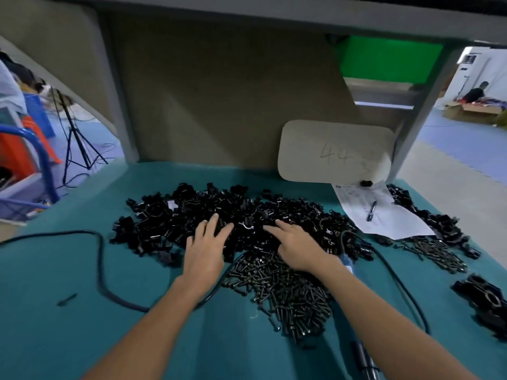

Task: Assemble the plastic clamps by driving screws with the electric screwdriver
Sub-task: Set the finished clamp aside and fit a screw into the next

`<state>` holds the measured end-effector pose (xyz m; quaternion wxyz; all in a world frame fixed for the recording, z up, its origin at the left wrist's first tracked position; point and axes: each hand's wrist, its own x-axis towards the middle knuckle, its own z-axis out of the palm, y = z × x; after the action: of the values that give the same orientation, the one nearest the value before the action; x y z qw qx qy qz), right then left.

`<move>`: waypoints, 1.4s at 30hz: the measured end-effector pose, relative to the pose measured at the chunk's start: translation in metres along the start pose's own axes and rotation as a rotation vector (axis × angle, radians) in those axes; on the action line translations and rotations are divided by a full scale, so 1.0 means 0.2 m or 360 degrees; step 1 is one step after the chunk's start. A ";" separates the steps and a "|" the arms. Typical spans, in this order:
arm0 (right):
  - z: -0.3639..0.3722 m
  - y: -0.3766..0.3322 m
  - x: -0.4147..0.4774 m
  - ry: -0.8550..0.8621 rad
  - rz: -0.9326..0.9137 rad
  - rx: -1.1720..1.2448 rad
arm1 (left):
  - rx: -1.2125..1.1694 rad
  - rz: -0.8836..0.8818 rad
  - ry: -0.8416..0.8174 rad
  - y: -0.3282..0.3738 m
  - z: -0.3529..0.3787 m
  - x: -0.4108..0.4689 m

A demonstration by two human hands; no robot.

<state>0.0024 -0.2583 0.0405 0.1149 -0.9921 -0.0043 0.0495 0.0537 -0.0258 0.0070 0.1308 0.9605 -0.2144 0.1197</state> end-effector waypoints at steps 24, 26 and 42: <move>0.06 -0.09 0.09 0.0170 0.0105 -0.0489 | -0.0752 -0.0094 -0.0565 -0.08 -0.12 0.00; 0.07 -0.09 0.10 0.0247 0.0108 -0.0499 | -0.0531 -0.0023 -0.0575 -0.08 -0.09 -0.03; 0.08 -0.28 -0.32 0.0637 0.0525 0.1711 | -0.1073 -0.0184 -0.0546 -0.13 -0.13 -0.09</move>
<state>-0.0622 -0.2010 0.0432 0.5904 -0.7725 0.1971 -0.1258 0.0459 0.0117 0.0210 0.4082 0.8801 -0.2060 -0.1276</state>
